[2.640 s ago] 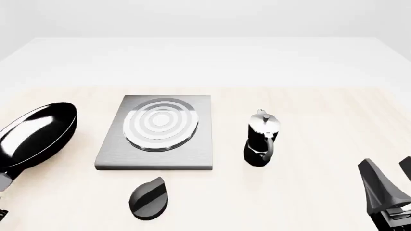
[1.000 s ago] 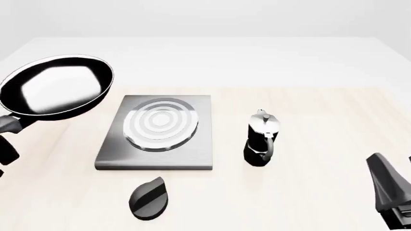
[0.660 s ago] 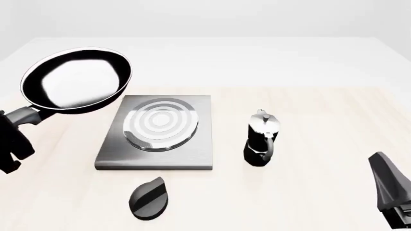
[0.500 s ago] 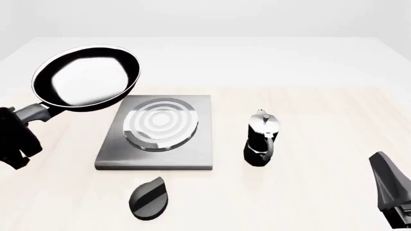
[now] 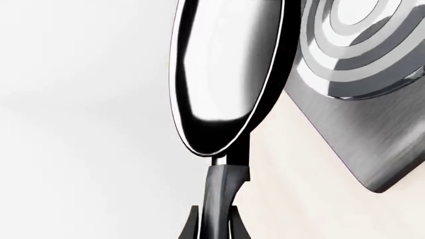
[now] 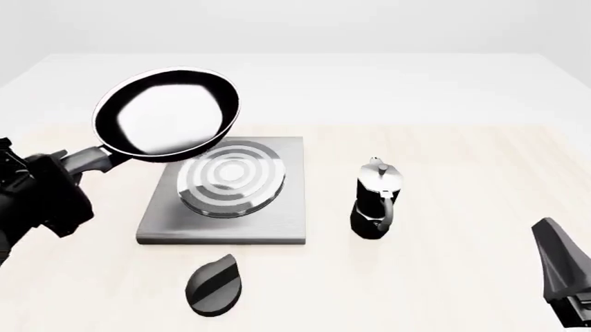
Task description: Turn on the stove and put the frying pan on it.
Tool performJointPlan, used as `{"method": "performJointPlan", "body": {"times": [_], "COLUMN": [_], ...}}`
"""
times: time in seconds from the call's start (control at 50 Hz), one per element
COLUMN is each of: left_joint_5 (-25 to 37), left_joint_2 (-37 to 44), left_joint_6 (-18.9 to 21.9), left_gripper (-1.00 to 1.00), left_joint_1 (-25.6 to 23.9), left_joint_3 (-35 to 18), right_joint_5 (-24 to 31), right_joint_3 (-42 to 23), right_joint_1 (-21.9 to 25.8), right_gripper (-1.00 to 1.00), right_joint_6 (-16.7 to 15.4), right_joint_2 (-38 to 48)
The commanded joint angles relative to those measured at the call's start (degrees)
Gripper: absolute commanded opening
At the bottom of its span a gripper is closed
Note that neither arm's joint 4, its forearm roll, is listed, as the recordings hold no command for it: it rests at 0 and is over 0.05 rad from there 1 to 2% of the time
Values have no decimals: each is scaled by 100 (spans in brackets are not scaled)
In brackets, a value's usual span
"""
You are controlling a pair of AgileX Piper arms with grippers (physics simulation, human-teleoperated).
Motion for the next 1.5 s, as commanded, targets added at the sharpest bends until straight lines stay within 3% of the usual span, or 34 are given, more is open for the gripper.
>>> {"method": "performJointPlan", "body": {"times": [0.02,0.94,1.5], "left_joint_5": [-348,-1997,-2576], "left_joint_2": [113,1556,2159], "left_joint_6": [157,473,593], "left_gripper": [-100,-100,-100], "left_joint_1": [-315,-793,-1002], "left_joint_3": [-32,555,639], "right_joint_5": [15,45,5], "right_joint_3": [-10,3,91], "right_joint_1": [-20,-74,-131], "right_gripper": [100,100,100], "right_joint_6": [4,-59,-83], "right_joint_2": [0,0,0]}}
